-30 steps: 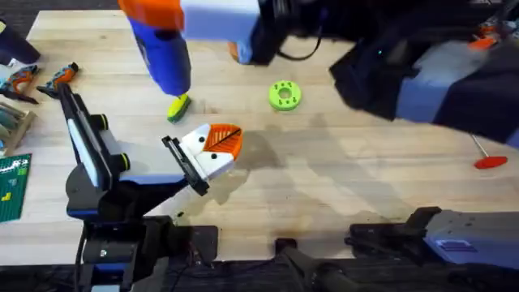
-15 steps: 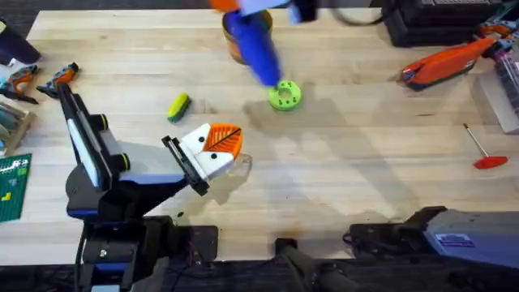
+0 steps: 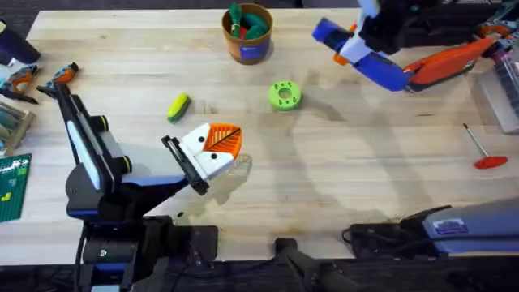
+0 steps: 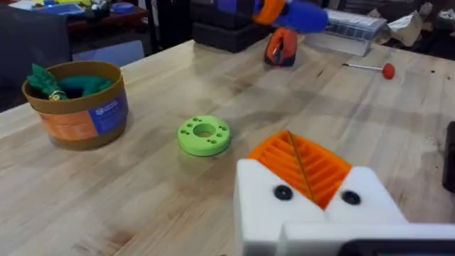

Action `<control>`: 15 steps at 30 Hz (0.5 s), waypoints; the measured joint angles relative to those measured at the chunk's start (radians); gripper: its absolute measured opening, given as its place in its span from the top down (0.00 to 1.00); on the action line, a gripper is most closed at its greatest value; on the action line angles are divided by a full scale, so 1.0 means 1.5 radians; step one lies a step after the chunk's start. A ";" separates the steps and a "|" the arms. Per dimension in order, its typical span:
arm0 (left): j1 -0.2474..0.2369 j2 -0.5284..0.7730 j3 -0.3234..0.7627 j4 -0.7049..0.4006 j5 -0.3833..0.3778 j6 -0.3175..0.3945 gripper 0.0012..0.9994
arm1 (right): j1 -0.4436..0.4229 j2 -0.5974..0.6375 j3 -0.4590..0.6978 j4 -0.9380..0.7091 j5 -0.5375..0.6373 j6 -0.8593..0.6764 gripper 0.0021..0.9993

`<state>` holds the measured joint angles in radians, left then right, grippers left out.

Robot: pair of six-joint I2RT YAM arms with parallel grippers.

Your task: Pick up the gripper from the table and insert it into the empty holder that is missing its gripper. Then pick up a screw, insert it into the mounting hole, and use the screwdriver to tighten it. Finally, clean up the table by picking up the vegetable and placing it into the bucket.

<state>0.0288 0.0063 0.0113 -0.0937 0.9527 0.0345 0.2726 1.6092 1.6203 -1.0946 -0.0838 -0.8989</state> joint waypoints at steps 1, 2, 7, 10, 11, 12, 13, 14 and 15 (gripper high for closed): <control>0.000 0.000 0.000 0.000 0.000 0.002 1.00 | -0.010 0.020 0.000 0.006 0.012 -0.017 0.98; 0.000 0.000 0.000 0.000 0.000 0.004 1.00 | -0.020 0.040 -0.002 0.016 0.021 -0.035 0.98; 0.000 0.000 0.000 0.000 0.000 0.008 1.00 | -0.059 0.130 -0.039 0.032 0.049 -0.128 0.98; 0.000 0.000 0.000 0.000 0.000 0.010 1.00 | -0.068 0.184 -0.067 0.075 0.074 -0.166 0.98; 0.000 0.000 0.000 0.000 0.000 0.010 1.00 | -0.069 0.200 -0.071 0.085 0.079 -0.174 0.98; 0.000 0.000 0.000 0.000 0.000 0.010 1.00 | -0.069 0.214 -0.073 0.091 0.084 -0.179 0.98; 0.000 0.000 0.000 0.000 0.000 0.010 1.00 | -0.068 0.229 -0.074 0.094 0.086 -0.185 0.98; 0.000 0.000 0.000 0.000 0.000 0.010 1.00 | -0.068 0.241 -0.074 0.095 0.089 -0.189 0.98; 0.000 0.000 0.000 0.000 0.000 0.010 1.00 | -0.068 0.252 -0.075 0.096 0.091 -0.190 0.95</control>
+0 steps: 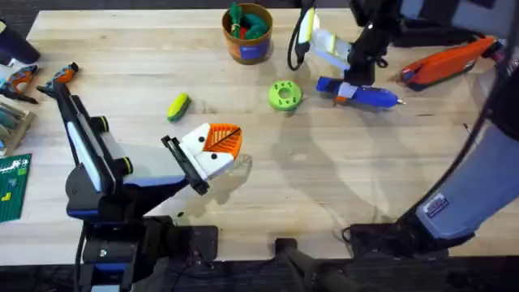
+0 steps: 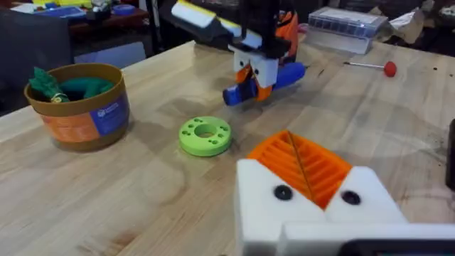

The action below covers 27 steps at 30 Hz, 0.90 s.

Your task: Pick up the gripper from the table and insert it into the empty holder that is missing its gripper. Then pick up a screw, insert it into the mounting hole, and use the screwdriver to tighten it. Finally, clean up the table by picking up the vegetable and placing it into the bucket.

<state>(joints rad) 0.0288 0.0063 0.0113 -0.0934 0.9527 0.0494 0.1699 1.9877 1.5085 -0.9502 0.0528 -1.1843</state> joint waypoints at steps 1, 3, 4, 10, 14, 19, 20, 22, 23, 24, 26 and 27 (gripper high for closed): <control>0.000 0.000 0.000 0.000 0.000 0.000 1.00 | 0.000 0.009 0.000 0.000 0.002 -0.002 0.82; 0.000 0.000 0.000 0.000 0.000 0.000 1.00 | 0.000 0.019 0.000 0.001 0.006 -0.005 0.57; 0.000 0.000 0.000 0.000 0.000 0.000 1.00 | 0.000 0.021 0.000 0.001 0.008 -0.006 0.42; 0.000 0.000 0.000 0.000 -0.002 0.004 0.40 | 0.001 0.006 0.000 -0.006 0.012 0.050 0.02; 0.000 0.000 0.000 0.000 -0.003 0.003 0.02 | 0.003 -0.046 0.000 -0.017 0.015 0.147 0.02; 0.000 0.000 -0.001 0.008 -0.009 0.002 0.01 | 0.003 -0.145 0.000 -0.032 0.014 0.294 0.02; 0.000 0.000 -0.001 0.010 -0.016 0.002 0.01 | 0.003 -0.167 0.000 -0.032 0.015 0.333 0.02; 0.000 0.000 -0.001 0.012 -0.035 -0.006 0.01 | 0.003 -0.203 0.000 -0.033 0.015 0.407 0.01; 0.000 0.000 -0.001 0.012 -0.046 -0.009 0.01 | 0.003 -0.221 0.000 -0.036 0.015 0.447 0.01; 0.000 0.000 -0.001 0.013 -0.060 -0.013 0.02 | 0.003 -0.238 0.000 -0.044 0.014 0.490 0.01; 0.000 0.000 0.002 0.013 -0.091 -0.017 0.02 | 0.003 -0.269 0.000 -0.068 0.014 0.566 0.01; 0.000 0.001 0.006 0.011 -0.111 -0.019 0.02 | 0.003 -0.283 0.000 -0.081 0.014 0.605 0.01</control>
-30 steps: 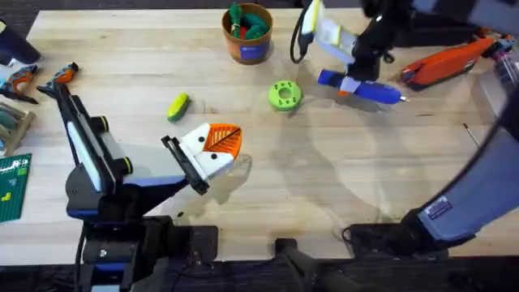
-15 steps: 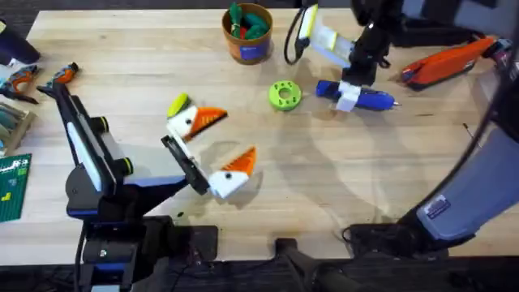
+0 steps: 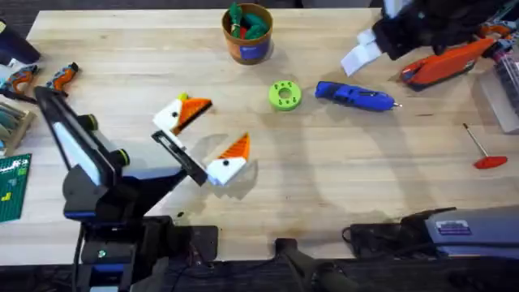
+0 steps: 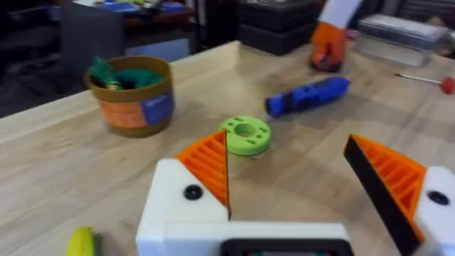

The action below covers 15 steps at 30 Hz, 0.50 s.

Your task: Pick up the gripper from the table and insert it into the empty holder that is missing its gripper. Then pick up a screw, insert it into the mounting hole, and use the screwdriver to tighten it. Finally, clean up the table by picking up the vegetable and placing it into the bucket.

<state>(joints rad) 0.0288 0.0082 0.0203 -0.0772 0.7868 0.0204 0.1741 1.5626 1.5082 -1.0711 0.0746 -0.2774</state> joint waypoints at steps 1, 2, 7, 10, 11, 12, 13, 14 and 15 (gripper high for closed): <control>0.000 0.005 0.009 -0.002 -0.019 -0.002 0.02 | 0.000 -0.013 0.000 -0.010 0.000 0.034 0.01; 0.000 0.016 0.024 -0.006 -0.036 -0.002 0.02 | 0.000 -0.026 0.000 -0.019 0.000 0.065 0.01; 0.000 0.131 0.168 -0.080 -0.110 0.007 0.02 | 0.000 -0.085 0.000 -0.045 -0.003 0.175 0.01; 0.000 0.230 0.276 -0.161 -0.146 0.031 0.02 | 0.000 -0.123 0.000 -0.054 -0.021 0.209 0.01; 0.000 0.267 0.313 -0.192 -0.159 0.039 0.02 | 0.001 -0.135 0.000 -0.057 -0.027 0.216 0.01; 0.000 0.303 0.350 -0.225 -0.170 0.046 0.02 | 0.002 -0.148 0.000 -0.058 -0.031 0.221 0.01; 0.000 0.341 0.388 -0.258 -0.182 0.051 0.02 | 0.002 -0.162 -0.003 -0.056 -0.034 0.226 0.01; 0.000 0.374 0.422 -0.290 -0.194 0.054 0.01 | 0.003 -0.175 -0.010 -0.051 -0.037 0.229 0.01; 0.000 0.413 0.461 -0.323 -0.208 0.057 0.02 | 0.003 -0.192 -0.023 -0.047 -0.039 0.233 0.01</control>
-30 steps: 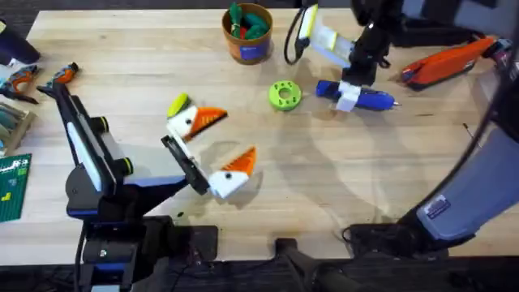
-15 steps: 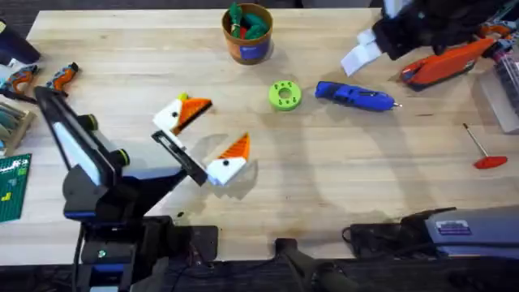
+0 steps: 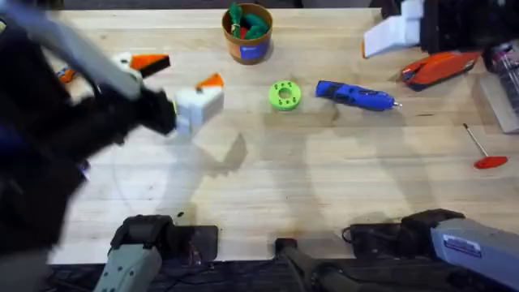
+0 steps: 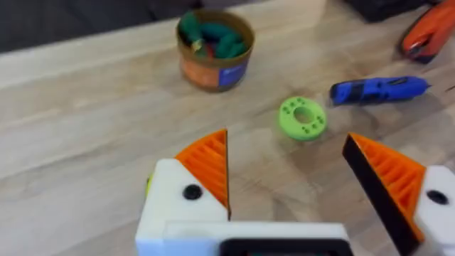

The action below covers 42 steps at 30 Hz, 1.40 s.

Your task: Pick up the gripper from the table and insert it into the empty holder that is missing its gripper. Then pick up a screw, insert it into the mounting hole, and use the screwdriver to tighten it. Finally, clean up the table by picking up the vegetable and placing it into the bucket.

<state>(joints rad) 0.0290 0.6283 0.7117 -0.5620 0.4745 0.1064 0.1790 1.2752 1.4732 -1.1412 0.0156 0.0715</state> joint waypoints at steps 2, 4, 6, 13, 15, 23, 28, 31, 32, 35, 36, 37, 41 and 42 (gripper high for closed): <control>0.003 0.067 0.068 -0.054 -0.024 0.005 0.01 | 0.000 -0.035 -0.043 0.015 -0.004 0.005 0.01; 0.011 0.123 0.124 -0.095 -0.041 0.009 0.01 | 0.000 -0.065 -0.094 0.034 -0.006 0.007 0.01; 0.018 0.169 0.167 -0.116 -0.055 0.011 0.01 | 0.000 -0.091 -0.153 0.054 -0.007 0.008 0.01; 0.024 0.246 0.247 -0.175 -0.136 0.031 0.01 | 0.000 -0.098 -0.266 0.053 -0.007 0.008 0.01; 0.026 0.277 0.276 -0.220 -0.174 0.051 0.01 | 0.000 -0.093 -0.273 0.049 -0.007 0.008 0.01; 0.027 0.501 0.404 -0.348 -0.280 0.145 0.01 | 0.000 -0.086 -0.274 0.060 -0.009 0.010 0.01; 0.027 0.626 0.412 -0.341 -0.299 0.187 0.01 | 0.000 -0.086 -0.274 0.060 -0.009 0.010 0.01; 0.027 0.684 0.411 -0.329 -0.312 0.197 0.01 | 0.000 -0.086 -0.274 0.060 -0.009 0.010 0.01; 0.027 0.703 0.411 -0.325 -0.315 0.199 0.01 | 0.000 -0.086 -0.274 0.060 -0.009 0.010 0.01; 0.027 0.749 0.411 -0.321 -0.322 0.204 0.01 | 0.000 -0.086 -0.274 0.060 -0.009 0.010 0.01; 0.027 0.761 0.411 -0.320 -0.325 0.204 0.01 | 0.000 -0.086 -0.274 0.060 -0.009 0.010 0.01; 0.027 0.773 0.411 -0.318 -0.327 0.204 0.01 | 0.000 -0.086 -0.274 0.060 -0.009 0.010 0.01; 0.028 0.802 0.411 -0.313 -0.333 0.206 0.01 | 0.000 -0.086 -0.274 0.060 -0.009 0.010 0.01; 0.028 0.808 0.411 -0.312 -0.333 0.206 0.01 | 0.000 -0.086 -0.274 0.060 -0.009 0.010 0.01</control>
<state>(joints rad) 0.0718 1.8402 1.3289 -1.0297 -0.0245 0.4156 0.1795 1.1458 1.0626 -1.0518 0.0025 0.0868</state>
